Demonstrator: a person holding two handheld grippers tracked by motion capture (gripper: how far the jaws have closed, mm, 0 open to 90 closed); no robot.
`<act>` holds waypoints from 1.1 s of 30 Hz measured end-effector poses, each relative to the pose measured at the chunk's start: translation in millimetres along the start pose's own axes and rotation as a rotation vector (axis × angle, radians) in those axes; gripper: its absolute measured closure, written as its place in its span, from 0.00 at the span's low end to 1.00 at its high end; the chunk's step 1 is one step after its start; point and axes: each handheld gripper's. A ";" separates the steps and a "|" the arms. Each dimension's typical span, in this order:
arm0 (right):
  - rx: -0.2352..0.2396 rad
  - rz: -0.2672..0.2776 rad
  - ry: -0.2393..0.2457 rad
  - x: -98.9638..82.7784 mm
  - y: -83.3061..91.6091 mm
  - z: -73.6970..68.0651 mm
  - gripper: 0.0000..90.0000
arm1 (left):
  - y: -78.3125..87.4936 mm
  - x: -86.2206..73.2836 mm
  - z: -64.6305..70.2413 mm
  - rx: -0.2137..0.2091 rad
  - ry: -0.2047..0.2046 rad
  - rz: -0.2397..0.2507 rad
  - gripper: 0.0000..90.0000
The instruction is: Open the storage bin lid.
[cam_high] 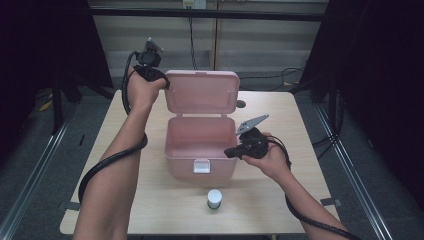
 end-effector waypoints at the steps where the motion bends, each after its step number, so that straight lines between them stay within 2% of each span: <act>1: 0.000 0.000 0.001 0.1 -0.1 0.3 1.00 | -1.0 0.5 -0.3 0.001 0.002 0.003 0.93; 4: 0.002 -0.001 0.001 0.3 -0.3 0.6 1.00 | -3.1 1.7 -1.9 0.004 -0.004 0.000 0.94; 6: 0.000 -0.004 0.002 0.5 -0.2 0.2 1.00 | -5.6 2.5 -2.7 0.004 0.009 0.009 0.94; 24: -0.001 -0.006 0.011 0.8 -0.4 0.5 1.00 | -16.1 7.6 -9.3 0.004 0.020 0.007 0.95; 33: 0.009 -0.006 0.000 0.9 -0.3 1.1 1.00 | -23.3 11.3 -12.7 0.004 0.024 0.003 0.96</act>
Point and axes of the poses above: each handheld gripper's, and its own axes: y roughly backward along the jaws, x roughly out of its top, z roughly to its right, and after that the axes turned 11 degrees about -y, right-handed
